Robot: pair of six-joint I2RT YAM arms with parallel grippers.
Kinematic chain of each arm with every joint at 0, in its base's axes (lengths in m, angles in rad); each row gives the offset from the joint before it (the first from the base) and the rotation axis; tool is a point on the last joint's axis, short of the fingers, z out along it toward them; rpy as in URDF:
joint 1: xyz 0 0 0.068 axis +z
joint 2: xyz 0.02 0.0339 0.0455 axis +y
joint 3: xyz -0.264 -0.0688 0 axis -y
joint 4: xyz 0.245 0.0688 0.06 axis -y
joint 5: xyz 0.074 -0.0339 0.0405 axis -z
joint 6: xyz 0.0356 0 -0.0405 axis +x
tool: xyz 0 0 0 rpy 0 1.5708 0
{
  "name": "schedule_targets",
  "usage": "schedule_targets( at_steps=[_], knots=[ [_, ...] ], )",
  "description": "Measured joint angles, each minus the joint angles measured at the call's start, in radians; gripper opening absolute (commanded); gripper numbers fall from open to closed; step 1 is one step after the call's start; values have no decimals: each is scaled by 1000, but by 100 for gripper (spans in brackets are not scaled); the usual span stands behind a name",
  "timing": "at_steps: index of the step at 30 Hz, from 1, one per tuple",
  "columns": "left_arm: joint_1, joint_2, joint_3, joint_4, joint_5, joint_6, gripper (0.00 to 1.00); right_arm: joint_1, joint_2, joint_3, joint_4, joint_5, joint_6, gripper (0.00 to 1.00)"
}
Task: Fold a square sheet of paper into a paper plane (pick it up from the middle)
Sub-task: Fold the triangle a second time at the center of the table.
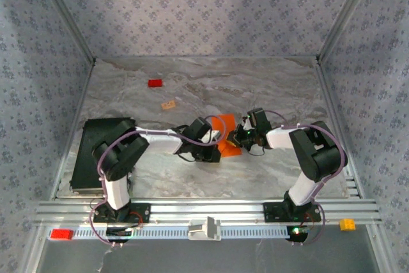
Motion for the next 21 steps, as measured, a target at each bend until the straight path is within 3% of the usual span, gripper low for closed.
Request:
schedule_targets(
  at_steps=[7,14,21],
  knots=[
    [23,-25,46,14,3,-3,8,0,-1,0,0,0,0,0],
    [45,84,178,31,-5,-3,8,0,-1,0,0,0,0,0],
    [49,153,179,19,-24,-4,3,-2,-1,0,0,0,0,0]
  ],
)
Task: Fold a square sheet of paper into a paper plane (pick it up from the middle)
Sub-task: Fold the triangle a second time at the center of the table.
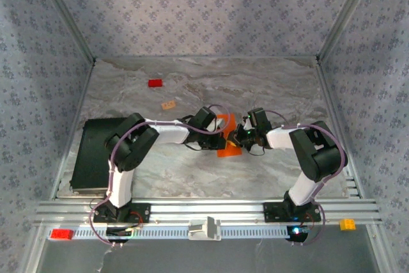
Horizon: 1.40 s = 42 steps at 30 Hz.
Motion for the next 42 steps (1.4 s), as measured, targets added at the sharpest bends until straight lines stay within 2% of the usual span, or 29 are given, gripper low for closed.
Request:
schedule_targets(
  at_steps=[5,12,22,29,36,42],
  knots=[
    [-2,-4,-20,27,-1,1,2,0,-1,4,-8,0,-2,0],
    [-9,-15,-42,52,-4,7,0,-1,-38,40,-122,31,-53,0],
    [-9,-15,-42,51,-3,20,0,23,-3,56,-130,24,-90,0],
    [-8,-15,-42,51,-4,21,0,-63,24,56,-112,-60,-118,0],
    [-8,-15,-42,49,-3,28,0,-199,35,89,-136,-45,-162,0],
    [-8,-15,-42,48,-3,31,0,-192,-7,102,-179,-24,-181,0]
  ],
)
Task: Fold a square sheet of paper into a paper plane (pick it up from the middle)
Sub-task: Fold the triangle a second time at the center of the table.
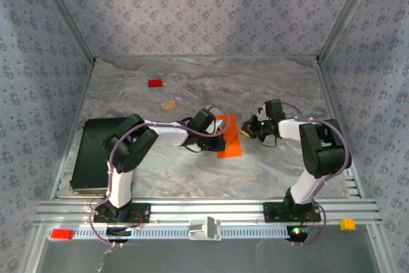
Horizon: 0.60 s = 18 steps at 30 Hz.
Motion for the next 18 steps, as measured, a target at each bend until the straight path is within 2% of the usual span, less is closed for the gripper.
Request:
schedule_targets(
  at_steps=[8,13,18],
  knots=[
    [1,-4,0,-12,4,16,0,141,-15,21,-9,1,-2,0],
    [1,-10,3,-37,4,23,0,138,53,18,-4,4,2,0],
    [3,-11,15,-61,4,22,2,135,49,0,24,0,14,0]
  ],
)
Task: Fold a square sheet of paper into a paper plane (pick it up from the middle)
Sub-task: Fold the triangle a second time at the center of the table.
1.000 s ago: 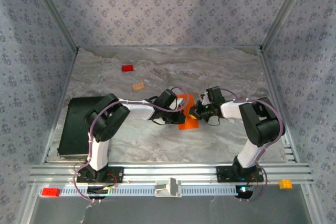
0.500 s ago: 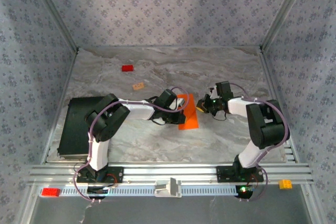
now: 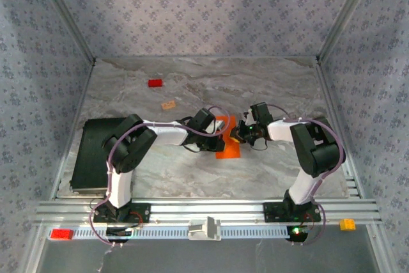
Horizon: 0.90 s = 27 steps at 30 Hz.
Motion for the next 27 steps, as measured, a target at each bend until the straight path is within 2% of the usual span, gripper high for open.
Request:
schedule_targets(
  at_steps=[14,19,27],
  knots=[
    [0,31,106,-32,29,-35,5,0,-10,-29,50,4,22,0],
    [1,77,110,-40,28,-37,5,0,-10,-32,55,4,26,0],
    [-9,61,99,-47,-3,-24,8,0,-10,-35,62,3,29,0]
  ],
)
